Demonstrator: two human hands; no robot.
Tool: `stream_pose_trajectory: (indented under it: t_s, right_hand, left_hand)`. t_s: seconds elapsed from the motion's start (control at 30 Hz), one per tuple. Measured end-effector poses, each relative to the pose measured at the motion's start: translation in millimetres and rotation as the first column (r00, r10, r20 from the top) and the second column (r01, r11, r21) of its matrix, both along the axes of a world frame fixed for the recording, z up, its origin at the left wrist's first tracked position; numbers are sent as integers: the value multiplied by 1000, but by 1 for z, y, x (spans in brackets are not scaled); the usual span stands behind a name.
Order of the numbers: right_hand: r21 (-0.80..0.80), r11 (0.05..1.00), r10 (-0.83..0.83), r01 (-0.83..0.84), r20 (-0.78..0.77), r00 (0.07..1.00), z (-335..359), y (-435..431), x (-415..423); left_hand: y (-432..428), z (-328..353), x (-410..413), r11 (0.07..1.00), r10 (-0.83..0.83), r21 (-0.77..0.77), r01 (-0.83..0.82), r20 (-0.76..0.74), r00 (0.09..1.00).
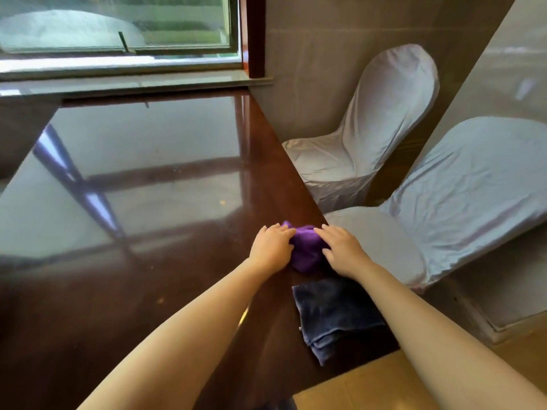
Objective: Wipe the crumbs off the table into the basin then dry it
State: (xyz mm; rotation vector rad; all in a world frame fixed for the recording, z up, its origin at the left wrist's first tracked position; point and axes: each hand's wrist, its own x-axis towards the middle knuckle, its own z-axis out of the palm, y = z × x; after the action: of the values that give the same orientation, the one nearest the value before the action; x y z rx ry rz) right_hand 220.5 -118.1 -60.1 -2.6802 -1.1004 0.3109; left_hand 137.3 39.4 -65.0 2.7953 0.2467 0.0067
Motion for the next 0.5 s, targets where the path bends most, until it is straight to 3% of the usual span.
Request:
stream_pose_trajectory:
  t_s: [0.07, 0.17, 0.4, 0.5]
  right_hand:
    - [-98, 995, -15, 10, -54, 998, -16, 7, -4]
    - [-140, 989, -61, 42, -129, 990, -28, 15, -5]
    - [-231, 972, -83, 31, -220, 972, -13, 23, -4]
    - [-154, 988, -31, -6, -242, 970, 23, 25, -11]
  left_hand:
    - [2, -17, -3, 996, -67, 56, 73, -102, 993]
    - [4, -32, -9, 991, -95, 84, 106, -124, 988]
    - [13, -25, -21, 994, -91, 34, 103, -242, 966]
    - [34, -11, -36, 999, -11, 40, 22, -246, 969]
